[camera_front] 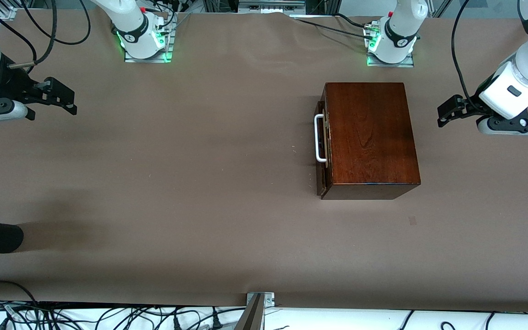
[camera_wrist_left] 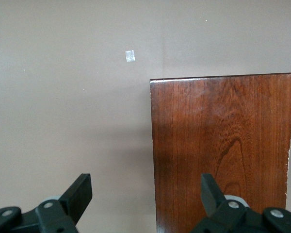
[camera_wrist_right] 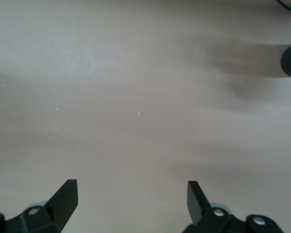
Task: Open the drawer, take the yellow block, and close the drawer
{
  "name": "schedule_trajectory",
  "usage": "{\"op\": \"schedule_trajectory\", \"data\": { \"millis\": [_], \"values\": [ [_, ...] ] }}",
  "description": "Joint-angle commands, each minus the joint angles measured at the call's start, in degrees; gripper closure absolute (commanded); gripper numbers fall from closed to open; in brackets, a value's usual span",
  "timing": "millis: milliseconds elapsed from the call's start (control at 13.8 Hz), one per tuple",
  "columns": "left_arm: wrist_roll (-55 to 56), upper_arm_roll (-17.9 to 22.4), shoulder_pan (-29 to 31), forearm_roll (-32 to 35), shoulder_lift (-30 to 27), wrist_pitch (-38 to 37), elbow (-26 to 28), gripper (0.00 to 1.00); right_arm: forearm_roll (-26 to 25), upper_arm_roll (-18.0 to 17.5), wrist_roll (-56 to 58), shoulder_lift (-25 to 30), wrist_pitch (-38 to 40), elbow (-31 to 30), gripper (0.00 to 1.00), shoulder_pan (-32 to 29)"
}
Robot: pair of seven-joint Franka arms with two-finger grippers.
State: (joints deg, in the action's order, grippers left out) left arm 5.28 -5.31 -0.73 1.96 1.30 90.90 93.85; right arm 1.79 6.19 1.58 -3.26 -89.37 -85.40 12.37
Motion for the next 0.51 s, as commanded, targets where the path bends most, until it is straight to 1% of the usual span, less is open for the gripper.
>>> {"op": "schedule_trajectory", "data": {
  "millis": [0, 217, 434],
  "values": [
    [0.26, -0.32, -0.15, -0.99, 0.90, -2.39, -2.01, 0.00, 1.02, -0.13, -0.44, 0.36, 0.77, 0.33, 0.00, -0.50],
    [0.08, -5.49, -0.15, -1.26, 1.69, -6.86, -1.83, 0.00, 1.02, -0.13, -0.52, 0.36, 0.77, 0.33, 0.00, -0.50],
    [2.09, -10.94, -0.24, -4.76, 4.76, -6.62, -2.35, 0.00, 1.02, -0.13, -0.52, 0.27, 0.77, 0.33, 0.00, -0.50]
  ]
}}
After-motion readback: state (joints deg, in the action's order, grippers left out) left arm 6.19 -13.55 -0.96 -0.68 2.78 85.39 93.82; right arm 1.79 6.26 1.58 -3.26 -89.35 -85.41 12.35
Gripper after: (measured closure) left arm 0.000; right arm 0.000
